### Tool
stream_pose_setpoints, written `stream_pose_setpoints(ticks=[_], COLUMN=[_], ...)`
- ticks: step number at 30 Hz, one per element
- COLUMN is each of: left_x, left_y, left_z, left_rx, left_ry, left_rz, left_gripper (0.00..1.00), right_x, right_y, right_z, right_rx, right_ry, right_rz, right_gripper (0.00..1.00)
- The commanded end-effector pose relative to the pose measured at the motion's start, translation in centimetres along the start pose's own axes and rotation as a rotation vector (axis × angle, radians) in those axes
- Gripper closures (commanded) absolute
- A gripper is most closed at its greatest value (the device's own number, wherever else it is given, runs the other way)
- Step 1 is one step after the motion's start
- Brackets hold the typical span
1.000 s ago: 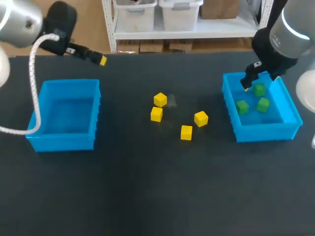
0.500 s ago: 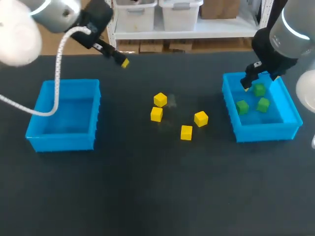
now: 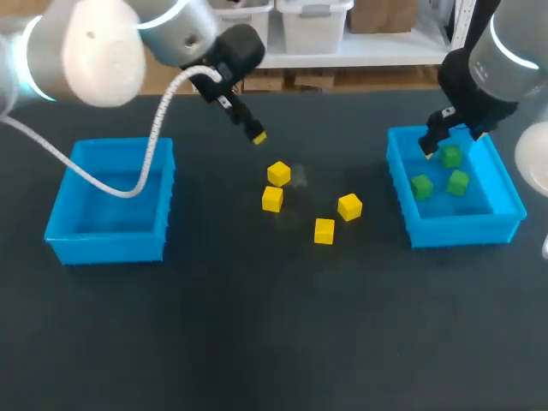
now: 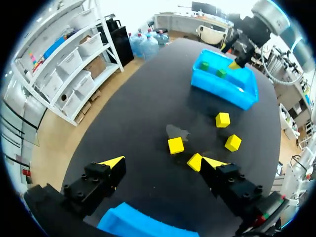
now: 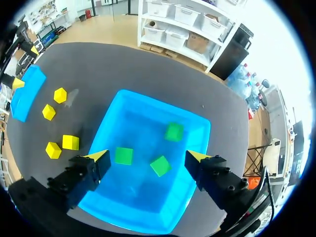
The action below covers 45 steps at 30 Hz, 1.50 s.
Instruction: Put the green cubes in the right bin and the yellow cubes in the left bin.
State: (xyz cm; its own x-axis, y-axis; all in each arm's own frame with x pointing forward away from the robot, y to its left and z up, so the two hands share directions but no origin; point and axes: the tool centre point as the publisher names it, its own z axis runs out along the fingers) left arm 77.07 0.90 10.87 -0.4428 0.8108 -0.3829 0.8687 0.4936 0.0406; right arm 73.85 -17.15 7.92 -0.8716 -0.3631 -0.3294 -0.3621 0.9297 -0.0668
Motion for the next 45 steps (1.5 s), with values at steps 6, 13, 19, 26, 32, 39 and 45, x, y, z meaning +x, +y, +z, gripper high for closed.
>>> stream_pose_setpoints(ticks=[6, 13, 19, 26, 32, 39, 45], left_x=[0.1, 0.7, 0.3, 0.1, 0.5, 0.5, 0.3], left_y=[-0.1, -1.0, -1.8, -2.3, -2.8, -3.0, -2.2], left_z=[3.3, 5.5, 6.6, 7.9, 9.1, 10.0, 10.7], left_rx=[0.009, 0.013, 0.029, 0.033, 0.038, 0.046, 0.044], left_ry=[0.16, 0.216, 0.231, 0.254, 0.283, 0.31, 0.31], left_rz=[0.018, 0.04, 0.035, 0.028, 0.02, 0.005, -0.021], left_gripper=[0.0, 0.0, 0.0, 0.0, 0.0, 0.0, 0.0], right_x=[0.1, 0.1, 0.1, 0.1, 0.1, 0.1, 0.1], right_y=[0.0, 0.0, 0.0, 0.0, 0.0, 0.0, 0.0], right_z=[0.0, 0.0, 0.0, 0.0, 0.0, 0.0, 0.0], right_rx=[0.001, 0.001, 0.001, 0.001, 0.001, 0.001, 0.001], right_ry=[-0.003, -0.003, -0.003, -0.003, -0.003, -0.003, -0.003], right_rz=[0.001, 0.001, 0.001, 0.001, 0.001, 0.001, 0.001], right_gripper=[0.0, 0.0, 0.0, 0.0, 0.0, 0.0, 0.0])
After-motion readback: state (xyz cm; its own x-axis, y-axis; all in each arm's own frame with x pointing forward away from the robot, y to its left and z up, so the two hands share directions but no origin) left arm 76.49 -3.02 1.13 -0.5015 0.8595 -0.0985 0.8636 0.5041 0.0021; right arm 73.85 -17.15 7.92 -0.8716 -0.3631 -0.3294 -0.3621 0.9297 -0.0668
